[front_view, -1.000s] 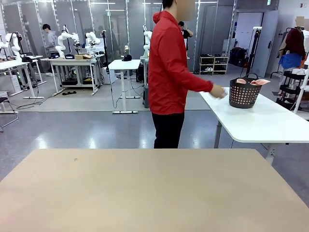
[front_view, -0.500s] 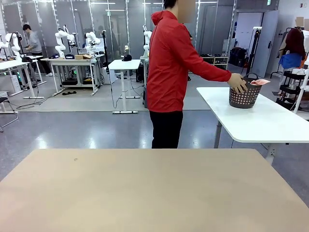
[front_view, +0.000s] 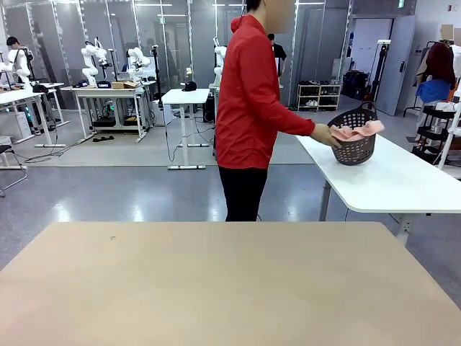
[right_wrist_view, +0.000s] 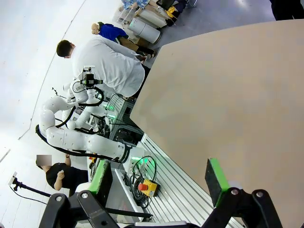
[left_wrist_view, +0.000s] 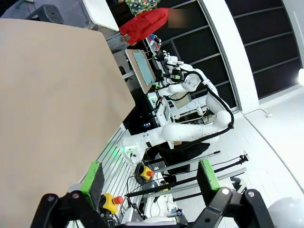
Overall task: Fold the towel.
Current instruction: Grab the top end of the 100 cm Hotel Towel extended by the human.
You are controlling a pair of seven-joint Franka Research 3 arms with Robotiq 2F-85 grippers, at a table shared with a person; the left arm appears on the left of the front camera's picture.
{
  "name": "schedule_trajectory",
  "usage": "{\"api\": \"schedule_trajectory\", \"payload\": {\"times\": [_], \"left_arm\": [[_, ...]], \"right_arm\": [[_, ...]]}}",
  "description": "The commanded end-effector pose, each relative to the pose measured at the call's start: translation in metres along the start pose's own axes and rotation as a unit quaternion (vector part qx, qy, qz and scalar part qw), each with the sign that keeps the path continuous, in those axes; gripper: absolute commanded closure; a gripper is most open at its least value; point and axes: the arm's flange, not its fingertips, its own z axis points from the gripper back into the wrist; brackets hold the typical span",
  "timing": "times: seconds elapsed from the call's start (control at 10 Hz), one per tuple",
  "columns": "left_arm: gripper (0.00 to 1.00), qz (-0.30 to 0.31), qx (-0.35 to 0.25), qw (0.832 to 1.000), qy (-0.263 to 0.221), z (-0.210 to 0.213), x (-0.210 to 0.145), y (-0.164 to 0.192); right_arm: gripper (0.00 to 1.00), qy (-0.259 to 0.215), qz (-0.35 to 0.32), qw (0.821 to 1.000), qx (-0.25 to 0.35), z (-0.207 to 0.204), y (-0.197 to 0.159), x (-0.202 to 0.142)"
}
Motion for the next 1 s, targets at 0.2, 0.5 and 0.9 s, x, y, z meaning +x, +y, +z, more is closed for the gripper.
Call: {"api": "schedule_trajectory", "payload": {"times": [0.2, 0.5, 0.9], "left_arm": [[0.00, -0.004, 0.000, 1.000, 0.010, 0.0008, -0.0037, -0.0032], [0.00, -0.004, 0.000, 1.000, 0.010, 0.0008, -0.0037, -0.0032], [0.00, -0.004, 0.000, 1.000, 0.010, 0.0008, -0.0037, -0.0032]], "right_arm": [[0.00, -0.004, 0.011, 1.000, 0.005, 0.0006, 0.0003, 0.0012], [0.00, -0.004, 0.011, 1.000, 0.005, 0.0006, 0.0003, 0.0012], [0.00, -0.004, 0.011, 1.000, 0.005, 0.0006, 0.0003, 0.0012]]}}
